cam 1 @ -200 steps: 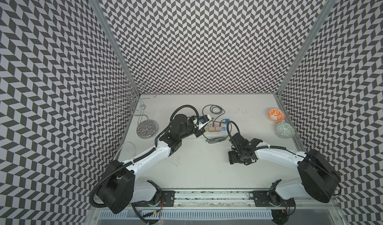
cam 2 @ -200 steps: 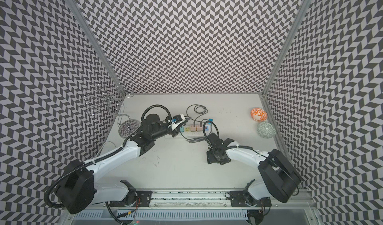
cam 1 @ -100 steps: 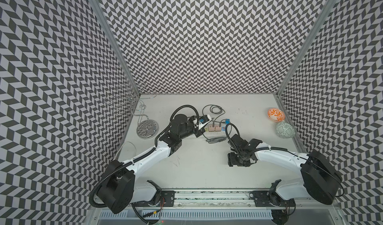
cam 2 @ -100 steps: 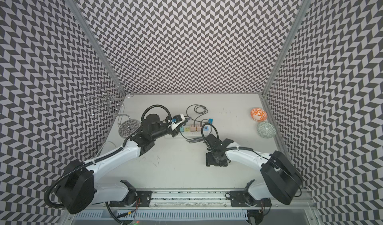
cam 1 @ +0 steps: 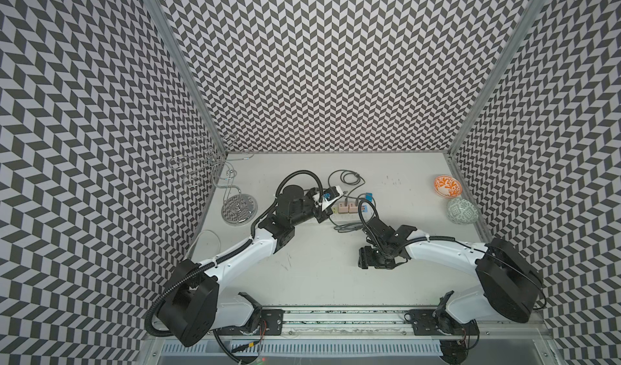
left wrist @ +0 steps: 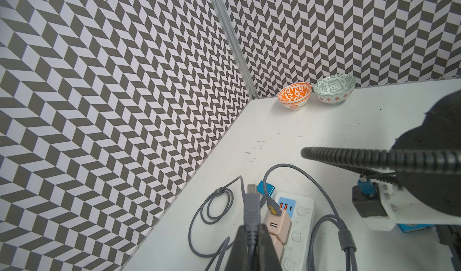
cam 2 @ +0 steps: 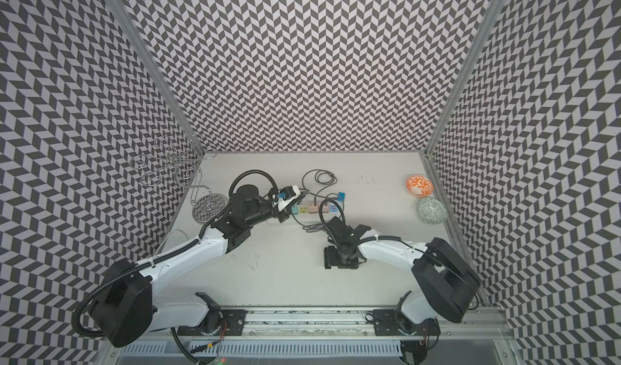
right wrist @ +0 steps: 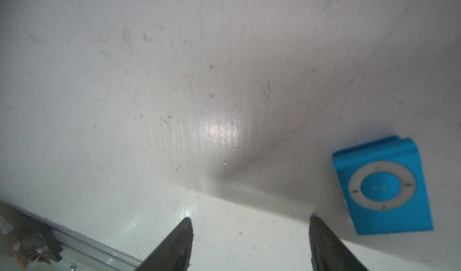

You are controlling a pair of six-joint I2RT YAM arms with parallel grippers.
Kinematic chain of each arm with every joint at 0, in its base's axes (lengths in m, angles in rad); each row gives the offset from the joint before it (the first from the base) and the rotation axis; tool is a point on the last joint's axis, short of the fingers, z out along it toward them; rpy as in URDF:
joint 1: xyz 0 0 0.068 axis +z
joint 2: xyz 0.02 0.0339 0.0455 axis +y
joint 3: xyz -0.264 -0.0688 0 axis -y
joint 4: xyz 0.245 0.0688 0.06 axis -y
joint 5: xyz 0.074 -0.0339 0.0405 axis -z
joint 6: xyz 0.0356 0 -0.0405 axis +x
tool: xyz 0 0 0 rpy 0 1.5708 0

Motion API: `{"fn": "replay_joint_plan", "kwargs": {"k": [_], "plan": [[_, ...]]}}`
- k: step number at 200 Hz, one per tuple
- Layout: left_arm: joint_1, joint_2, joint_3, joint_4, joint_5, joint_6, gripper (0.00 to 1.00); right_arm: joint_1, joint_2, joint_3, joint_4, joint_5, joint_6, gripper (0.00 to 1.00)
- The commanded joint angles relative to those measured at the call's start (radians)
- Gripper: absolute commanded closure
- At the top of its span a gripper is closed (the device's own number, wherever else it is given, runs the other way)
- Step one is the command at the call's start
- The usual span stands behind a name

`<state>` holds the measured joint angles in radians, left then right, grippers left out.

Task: Charge mp3
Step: Adjust the mp3 player at the center of the board.

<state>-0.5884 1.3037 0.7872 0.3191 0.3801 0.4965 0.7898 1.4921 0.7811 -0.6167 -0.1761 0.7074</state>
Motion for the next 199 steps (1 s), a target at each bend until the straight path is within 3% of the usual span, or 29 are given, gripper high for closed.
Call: {"fn": "replay_joint_plan", "kwargs": {"k": [1,123,199], "plan": [[0.004,0.003,0.004,0.002,0.001,0.000,0.98,0.001,0.025,0.014,0.010,0.048,-0.009,0.27],[0.007,0.010,0.008,0.000,-0.011,0.002,0.98,-0.102,0.025,0.041,-0.107,0.210,-0.153,0.27],[0.008,0.011,0.009,0.000,-0.010,0.001,0.98,-0.117,0.011,0.010,-0.020,0.185,-0.154,0.27]]}}
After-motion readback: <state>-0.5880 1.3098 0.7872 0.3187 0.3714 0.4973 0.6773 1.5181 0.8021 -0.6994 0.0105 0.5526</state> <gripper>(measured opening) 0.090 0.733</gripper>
